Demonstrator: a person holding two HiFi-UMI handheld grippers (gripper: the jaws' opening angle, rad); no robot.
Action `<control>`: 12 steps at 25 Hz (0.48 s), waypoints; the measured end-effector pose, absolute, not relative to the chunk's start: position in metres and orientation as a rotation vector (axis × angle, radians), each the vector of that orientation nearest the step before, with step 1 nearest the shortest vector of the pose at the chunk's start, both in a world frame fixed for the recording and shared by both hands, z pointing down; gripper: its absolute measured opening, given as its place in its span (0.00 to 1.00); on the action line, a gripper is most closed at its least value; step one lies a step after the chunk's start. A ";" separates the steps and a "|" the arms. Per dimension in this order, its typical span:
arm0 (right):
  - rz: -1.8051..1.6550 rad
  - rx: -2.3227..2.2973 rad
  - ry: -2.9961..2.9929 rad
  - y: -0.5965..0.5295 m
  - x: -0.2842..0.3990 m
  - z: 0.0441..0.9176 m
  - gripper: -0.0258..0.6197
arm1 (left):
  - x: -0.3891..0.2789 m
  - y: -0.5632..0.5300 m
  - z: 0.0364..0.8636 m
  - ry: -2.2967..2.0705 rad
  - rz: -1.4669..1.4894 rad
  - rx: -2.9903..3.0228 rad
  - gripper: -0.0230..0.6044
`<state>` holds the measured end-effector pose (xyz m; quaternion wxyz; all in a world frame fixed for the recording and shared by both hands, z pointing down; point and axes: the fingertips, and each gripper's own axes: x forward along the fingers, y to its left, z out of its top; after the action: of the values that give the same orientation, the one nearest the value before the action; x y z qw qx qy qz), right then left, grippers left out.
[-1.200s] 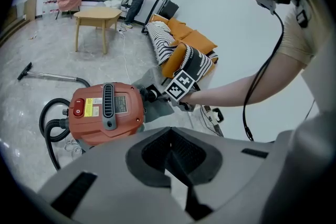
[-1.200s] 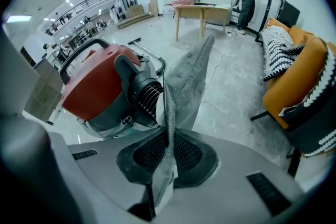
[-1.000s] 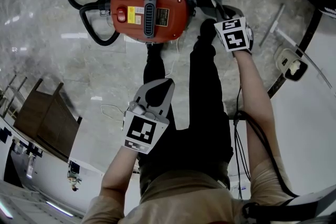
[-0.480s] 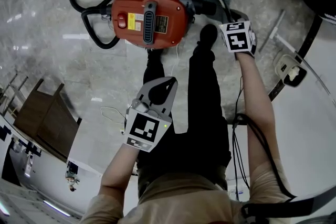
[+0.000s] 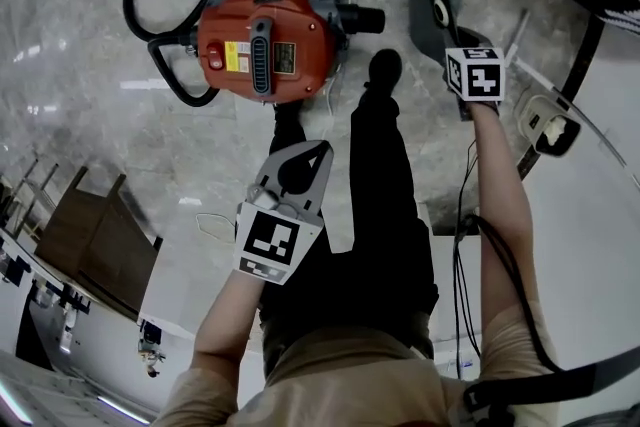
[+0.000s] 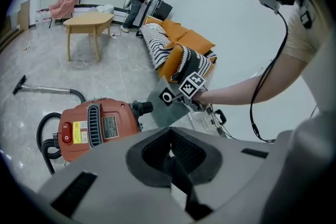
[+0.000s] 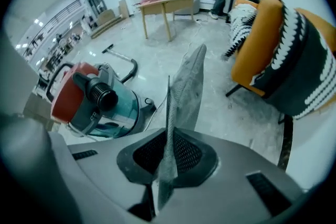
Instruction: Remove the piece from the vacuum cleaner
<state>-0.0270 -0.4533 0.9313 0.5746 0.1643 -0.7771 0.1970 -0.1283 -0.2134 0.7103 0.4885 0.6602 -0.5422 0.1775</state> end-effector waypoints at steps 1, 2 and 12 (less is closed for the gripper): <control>0.510 0.424 -1.826 -0.456 -0.023 0.925 0.08 | -0.127 -0.215 0.708 -1.314 0.435 1.616 0.02; 0.554 0.460 -1.830 -0.457 -0.017 0.918 0.08 | -0.125 -0.215 0.705 -1.308 0.440 1.626 0.02; 0.827 0.742 -1.870 -0.460 0.021 0.819 0.08 | -0.153 -0.236 0.632 -1.352 0.472 1.783 0.02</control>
<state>0.0205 -0.4600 0.8192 0.4645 0.3019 -0.7614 0.3367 -0.1528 -0.2363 0.6324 0.4147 0.7095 -0.5380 0.1877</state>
